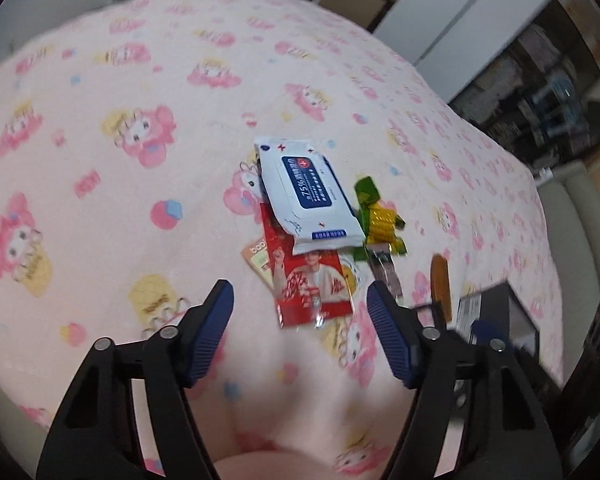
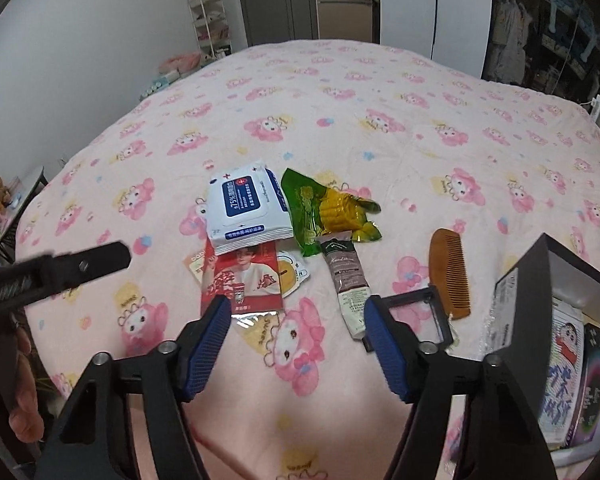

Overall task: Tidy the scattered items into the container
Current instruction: 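Grasp the white wet-wipe pack with the left gripper and lift it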

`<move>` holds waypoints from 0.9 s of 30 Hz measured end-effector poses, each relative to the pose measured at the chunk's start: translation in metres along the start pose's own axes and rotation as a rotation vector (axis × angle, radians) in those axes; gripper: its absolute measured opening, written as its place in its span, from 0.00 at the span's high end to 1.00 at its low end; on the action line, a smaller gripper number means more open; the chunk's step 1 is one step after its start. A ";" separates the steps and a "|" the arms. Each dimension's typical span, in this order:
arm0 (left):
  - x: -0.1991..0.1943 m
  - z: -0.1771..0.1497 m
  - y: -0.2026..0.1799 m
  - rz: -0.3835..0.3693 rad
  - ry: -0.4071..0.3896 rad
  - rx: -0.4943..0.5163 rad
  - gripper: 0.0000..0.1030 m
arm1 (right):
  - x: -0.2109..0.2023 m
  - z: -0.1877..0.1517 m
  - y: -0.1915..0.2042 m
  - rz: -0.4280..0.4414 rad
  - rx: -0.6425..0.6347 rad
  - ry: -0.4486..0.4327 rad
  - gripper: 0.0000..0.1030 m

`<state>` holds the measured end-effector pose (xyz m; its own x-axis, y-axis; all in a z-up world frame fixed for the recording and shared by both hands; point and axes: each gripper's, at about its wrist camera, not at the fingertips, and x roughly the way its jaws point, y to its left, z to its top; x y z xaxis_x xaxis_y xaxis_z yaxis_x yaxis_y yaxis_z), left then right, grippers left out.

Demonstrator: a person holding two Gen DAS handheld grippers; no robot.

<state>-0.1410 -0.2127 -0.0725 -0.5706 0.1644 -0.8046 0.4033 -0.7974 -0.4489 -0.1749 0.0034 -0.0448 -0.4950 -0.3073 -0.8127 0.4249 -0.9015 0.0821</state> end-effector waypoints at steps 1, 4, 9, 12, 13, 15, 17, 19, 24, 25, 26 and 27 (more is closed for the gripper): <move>0.014 0.006 0.000 -0.001 0.012 -0.027 0.46 | 0.009 0.005 -0.001 0.000 0.005 0.006 0.48; 0.048 0.016 -0.001 0.007 0.047 -0.076 0.57 | 0.032 0.019 -0.001 -0.002 0.019 0.019 0.52; 0.085 0.021 0.001 0.022 0.082 -0.089 0.59 | 0.069 0.034 -0.004 0.033 0.024 0.058 0.54; 0.100 0.025 0.010 0.013 0.103 -0.109 0.59 | 0.090 0.039 -0.007 0.094 0.051 0.071 0.54; 0.106 0.027 0.013 -0.001 0.111 -0.123 0.59 | 0.097 0.041 -0.008 0.103 0.059 0.073 0.54; 0.115 0.031 0.020 -0.030 0.125 -0.147 0.59 | 0.110 0.047 -0.011 0.113 0.077 0.072 0.54; 0.123 0.036 0.021 -0.060 0.130 -0.155 0.62 | 0.121 0.053 -0.014 0.128 0.097 0.074 0.54; 0.129 0.036 0.019 -0.077 0.138 -0.153 0.67 | 0.132 0.056 -0.014 0.147 0.107 0.092 0.54; 0.132 0.033 0.016 -0.084 0.145 -0.122 0.78 | 0.165 0.051 -0.016 0.207 0.146 0.164 0.55; 0.132 0.031 0.016 -0.091 0.147 -0.123 0.79 | 0.164 0.050 -0.017 0.210 0.155 0.160 0.55; 0.131 0.030 0.017 -0.097 0.151 -0.123 0.80 | 0.163 0.049 -0.019 0.211 0.163 0.153 0.60; 0.130 0.028 0.015 -0.102 0.156 -0.119 0.80 | 0.159 0.048 -0.019 0.200 0.158 0.142 0.64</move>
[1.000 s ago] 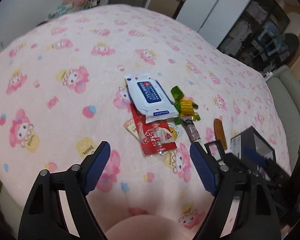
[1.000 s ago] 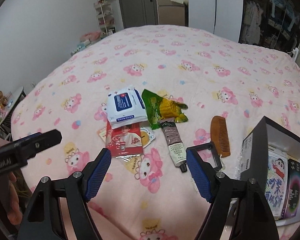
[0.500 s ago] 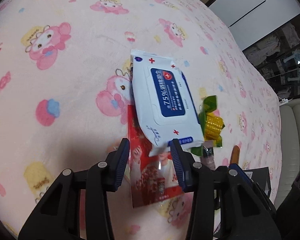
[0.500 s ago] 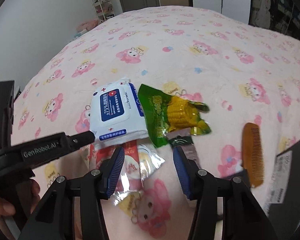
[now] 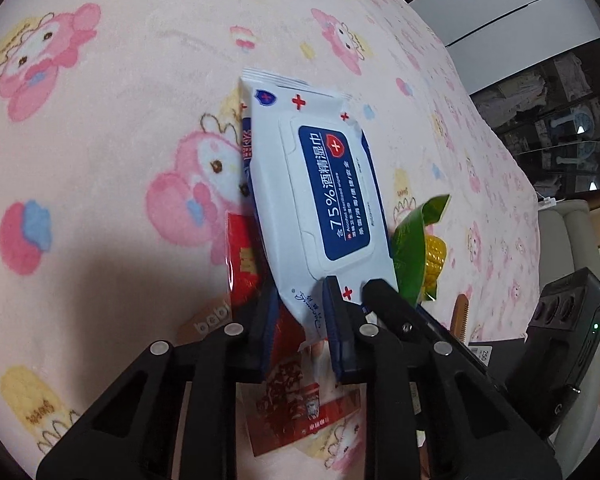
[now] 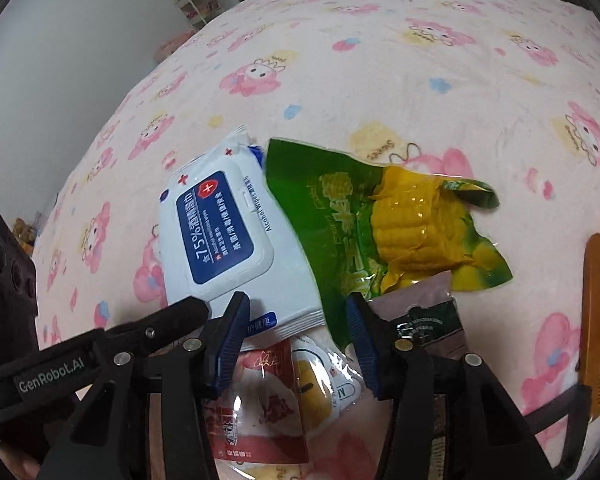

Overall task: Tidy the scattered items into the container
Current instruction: 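Grasp the white wet-wipe pack with the left gripper and lift it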

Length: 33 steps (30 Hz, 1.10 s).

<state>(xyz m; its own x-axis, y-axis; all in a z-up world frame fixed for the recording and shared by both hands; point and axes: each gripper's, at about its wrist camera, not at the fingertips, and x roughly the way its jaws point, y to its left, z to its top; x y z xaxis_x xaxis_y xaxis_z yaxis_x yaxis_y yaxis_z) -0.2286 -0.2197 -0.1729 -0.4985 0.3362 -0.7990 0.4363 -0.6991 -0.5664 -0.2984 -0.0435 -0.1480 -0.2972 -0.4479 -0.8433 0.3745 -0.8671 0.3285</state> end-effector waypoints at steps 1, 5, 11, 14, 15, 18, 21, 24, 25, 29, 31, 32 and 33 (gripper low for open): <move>-0.001 -0.003 -0.002 0.000 0.005 0.007 0.80 | -0.004 -0.001 0.001 -0.012 -0.007 -0.012 0.65; -0.008 -0.016 -0.017 0.010 0.018 0.042 0.81 | -0.025 -0.009 0.002 -0.045 -0.030 -0.032 0.69; -0.014 -0.050 -0.041 -0.003 0.082 0.086 0.83 | -0.068 -0.032 -0.007 -0.042 -0.008 -0.064 0.70; -0.020 -0.059 -0.043 -0.021 0.094 0.079 0.83 | -0.081 -0.041 -0.012 -0.033 0.023 -0.061 0.70; -0.024 -0.059 -0.041 -0.025 0.089 0.072 0.83 | -0.083 -0.044 -0.013 -0.028 0.033 -0.057 0.70; -0.030 -0.059 -0.034 -0.018 0.083 0.037 0.68 | -0.083 -0.049 -0.013 -0.012 0.045 -0.037 0.69; -0.026 -0.053 -0.027 -0.005 0.082 -0.001 0.61 | -0.076 -0.055 -0.009 0.021 0.046 -0.002 0.63; -0.025 -0.050 -0.023 0.018 0.046 -0.014 0.61 | -0.066 -0.060 -0.008 0.038 0.042 0.025 0.56; -0.026 -0.048 -0.021 0.033 0.027 -0.016 0.64 | -0.061 -0.060 -0.008 0.036 0.043 0.032 0.56; -0.018 -0.043 -0.013 0.053 0.018 -0.028 0.74 | -0.042 -0.061 -0.009 0.041 0.077 0.050 0.56; -0.011 -0.044 -0.017 0.050 0.045 -0.007 0.82 | -0.034 -0.062 -0.007 0.074 0.079 0.060 0.56; -0.008 -0.045 -0.020 0.051 0.057 0.011 0.86 | -0.032 -0.064 -0.005 0.085 0.072 0.066 0.57; -0.007 -0.047 -0.025 0.056 0.063 0.033 0.86 | -0.033 -0.065 -0.003 0.078 0.062 0.061 0.60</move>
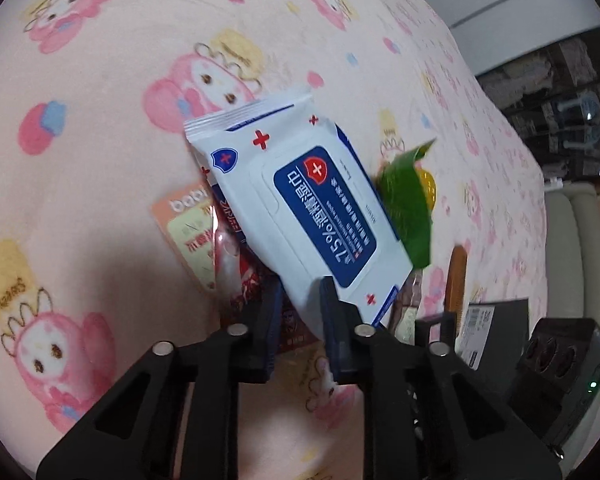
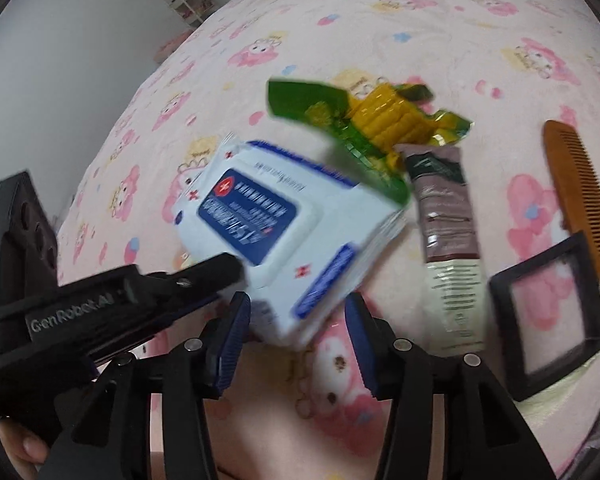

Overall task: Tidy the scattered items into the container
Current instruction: 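Grasp the white wet-wipe pack with the left gripper and lift it, then carry the wet-wipe pack with the left gripper over the black box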

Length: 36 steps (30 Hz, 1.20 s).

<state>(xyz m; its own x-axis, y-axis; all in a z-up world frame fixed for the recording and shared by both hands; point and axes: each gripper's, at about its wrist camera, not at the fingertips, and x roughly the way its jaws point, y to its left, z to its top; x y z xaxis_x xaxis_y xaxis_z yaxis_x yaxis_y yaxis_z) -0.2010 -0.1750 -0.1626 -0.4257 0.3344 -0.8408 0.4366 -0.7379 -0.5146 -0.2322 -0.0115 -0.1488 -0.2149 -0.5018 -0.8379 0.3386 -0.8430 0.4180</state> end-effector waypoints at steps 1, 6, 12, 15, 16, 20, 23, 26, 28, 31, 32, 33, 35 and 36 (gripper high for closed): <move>0.000 -0.002 -0.004 0.001 0.006 0.019 0.87 | -0.004 -0.002 0.001 -0.018 -0.011 -0.017 0.63; -0.003 -0.012 -0.021 -0.035 0.046 0.084 0.87 | -0.036 -0.013 -0.003 -0.088 -0.021 -0.099 0.75; -0.025 -0.010 -0.008 -0.025 -0.022 0.016 0.69 | -0.058 -0.010 -0.019 -0.100 0.023 -0.120 0.74; -0.031 -0.003 0.010 -0.010 -0.065 -0.059 0.69 | -0.053 -0.008 -0.024 -0.076 0.041 -0.098 0.74; -0.032 0.000 0.015 -0.003 -0.083 -0.085 0.69 | -0.051 -0.007 -0.025 -0.067 0.045 -0.089 0.74; -0.033 0.022 0.024 0.028 -0.149 -0.107 0.69 | -0.031 -0.005 -0.026 -0.065 0.045 -0.051 0.70; -0.024 0.036 0.022 0.030 -0.163 -0.085 0.69 | -0.018 -0.001 -0.029 -0.057 0.052 -0.030 0.68; -0.011 0.047 0.020 0.024 -0.148 -0.053 0.69 | -0.011 0.001 -0.032 -0.032 0.056 -0.027 0.68; -0.004 0.048 0.015 0.034 -0.138 -0.029 0.69 | -0.008 0.002 -0.032 -0.016 0.051 -0.029 0.68; -0.003 0.038 0.005 0.066 -0.124 0.023 0.69 | -0.013 0.001 -0.029 -0.024 0.033 -0.049 0.68; -0.003 0.034 0.003 0.061 -0.109 0.029 0.69 | -0.017 0.000 -0.028 -0.032 0.027 -0.058 0.68; -0.004 0.028 0.000 0.054 -0.090 0.038 0.69 | -0.021 -0.001 -0.028 -0.039 0.022 -0.063 0.68; -0.004 0.017 -0.008 0.050 -0.052 0.064 0.69 | -0.031 -0.007 -0.028 -0.045 0.014 -0.070 0.68; -0.005 0.012 -0.012 0.043 -0.037 0.076 0.69 | -0.036 -0.010 -0.028 -0.047 0.008 -0.070 0.68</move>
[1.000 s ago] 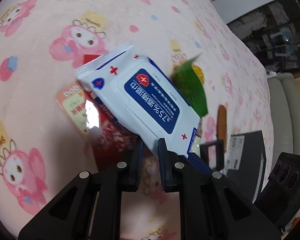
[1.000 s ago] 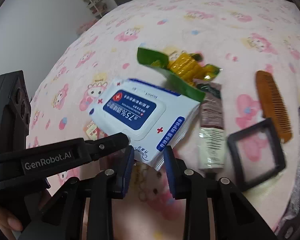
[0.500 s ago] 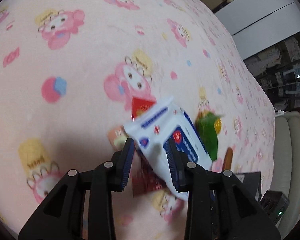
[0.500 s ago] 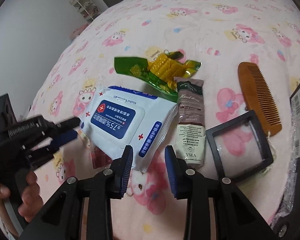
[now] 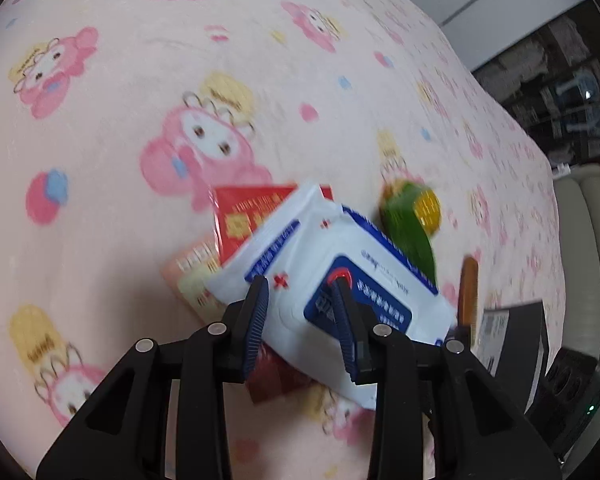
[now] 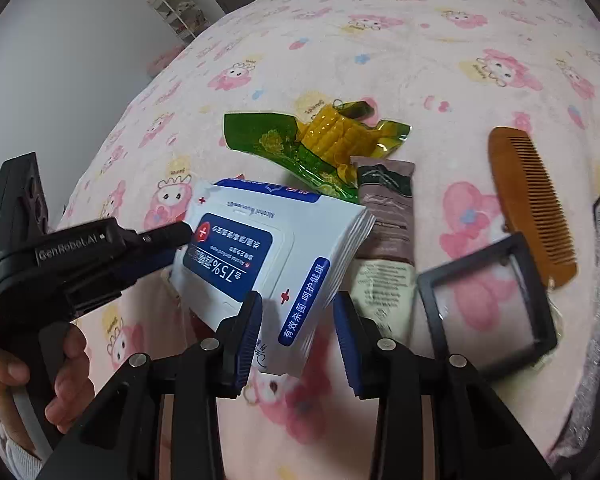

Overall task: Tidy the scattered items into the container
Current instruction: 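Carry the wet-wipe pack with the left gripper over the black box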

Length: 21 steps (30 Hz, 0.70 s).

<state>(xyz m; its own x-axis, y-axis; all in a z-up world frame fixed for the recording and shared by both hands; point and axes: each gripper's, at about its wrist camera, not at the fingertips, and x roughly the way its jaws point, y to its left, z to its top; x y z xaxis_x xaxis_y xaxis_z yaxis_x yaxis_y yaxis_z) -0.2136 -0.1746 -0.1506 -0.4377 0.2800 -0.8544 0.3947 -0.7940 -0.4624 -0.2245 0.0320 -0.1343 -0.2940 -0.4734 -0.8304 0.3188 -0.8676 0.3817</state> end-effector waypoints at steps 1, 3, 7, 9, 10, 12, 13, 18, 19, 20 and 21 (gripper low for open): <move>-0.002 -0.005 -0.005 -0.010 0.012 0.013 0.69 | -0.006 -0.006 -0.001 -0.008 -0.005 0.004 0.68; -0.005 -0.014 -0.013 -0.034 0.033 0.034 0.69 | -0.018 -0.019 -0.005 -0.010 -0.006 0.013 0.68; -0.018 -0.005 -0.013 -0.025 -0.031 0.021 0.69 | -0.031 -0.034 -0.012 -0.014 0.008 0.024 0.68; -0.020 0.005 -0.009 -0.006 -0.064 0.004 0.69 | -0.033 -0.034 -0.015 -0.029 0.013 0.024 0.68; -0.018 0.010 -0.007 0.002 -0.073 -0.003 0.67 | -0.033 -0.030 -0.017 -0.029 0.027 0.018 0.68; -0.007 0.016 -0.003 0.001 -0.050 -0.015 0.63 | -0.031 -0.022 -0.022 0.003 0.048 0.011 0.64; 0.001 0.018 -0.001 -0.002 -0.032 -0.020 0.62 | -0.026 -0.019 -0.023 0.010 0.054 0.014 0.63; 0.021 0.006 -0.006 -0.042 0.075 -0.004 0.60 | -0.006 -0.010 -0.027 0.012 0.065 0.046 0.62; 0.020 0.001 -0.009 -0.036 0.081 0.006 0.60 | -0.011 -0.012 -0.027 0.008 0.057 0.039 0.62; 0.018 -0.003 -0.012 -0.031 0.088 0.017 0.60 | -0.016 -0.014 -0.027 0.005 0.048 0.029 0.62; 0.018 -0.009 -0.015 -0.031 0.105 0.025 0.60 | -0.022 -0.017 -0.028 -0.007 0.046 0.022 0.63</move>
<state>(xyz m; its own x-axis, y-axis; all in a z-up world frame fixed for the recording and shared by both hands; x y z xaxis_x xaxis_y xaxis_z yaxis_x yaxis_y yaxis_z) -0.2200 -0.1523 -0.1611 -0.3614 0.3586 -0.8607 0.3615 -0.7970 -0.4838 -0.2120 0.0696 -0.1336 -0.2762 -0.4641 -0.8416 0.2746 -0.8773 0.3937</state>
